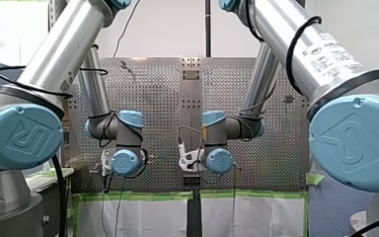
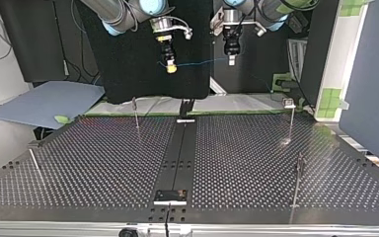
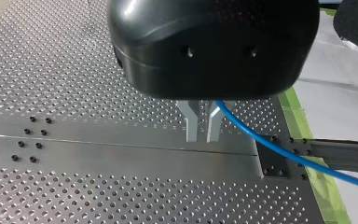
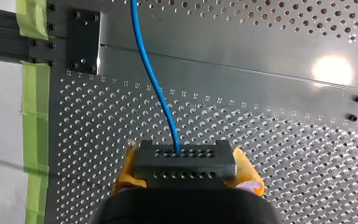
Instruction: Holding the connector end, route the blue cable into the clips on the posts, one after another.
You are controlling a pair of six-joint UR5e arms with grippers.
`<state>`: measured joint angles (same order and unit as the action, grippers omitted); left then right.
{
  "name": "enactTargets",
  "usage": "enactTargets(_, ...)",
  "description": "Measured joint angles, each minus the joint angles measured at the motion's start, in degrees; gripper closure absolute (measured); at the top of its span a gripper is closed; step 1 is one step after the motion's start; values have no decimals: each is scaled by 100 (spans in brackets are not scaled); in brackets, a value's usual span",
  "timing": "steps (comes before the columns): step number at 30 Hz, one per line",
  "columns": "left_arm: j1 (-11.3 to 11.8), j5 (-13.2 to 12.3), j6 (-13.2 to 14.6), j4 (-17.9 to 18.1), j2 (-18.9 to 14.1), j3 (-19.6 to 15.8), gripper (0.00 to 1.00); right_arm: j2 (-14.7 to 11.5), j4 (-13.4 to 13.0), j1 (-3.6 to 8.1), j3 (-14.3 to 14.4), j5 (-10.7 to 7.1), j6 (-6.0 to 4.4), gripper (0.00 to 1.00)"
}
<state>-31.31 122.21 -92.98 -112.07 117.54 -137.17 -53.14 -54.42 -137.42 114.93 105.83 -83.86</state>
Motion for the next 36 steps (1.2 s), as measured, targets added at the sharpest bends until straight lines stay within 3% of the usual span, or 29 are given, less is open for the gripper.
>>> enactTargets(24,0,-35,35,-35,35,4,88,15,15,-15,-16,15,-14,100)
enactTargets(29,0,-250,156,-249,-37,23,86,115,189,-188,-189,188,-188,100)
enactTargets(34,0,-522,-3,-523,-283,25,83,89,448,-430,-449,448,-448,100)
enactTargets(36,12,-646,-72,-646,-405,26,83,22,546,-477,-546,545,-545,100)
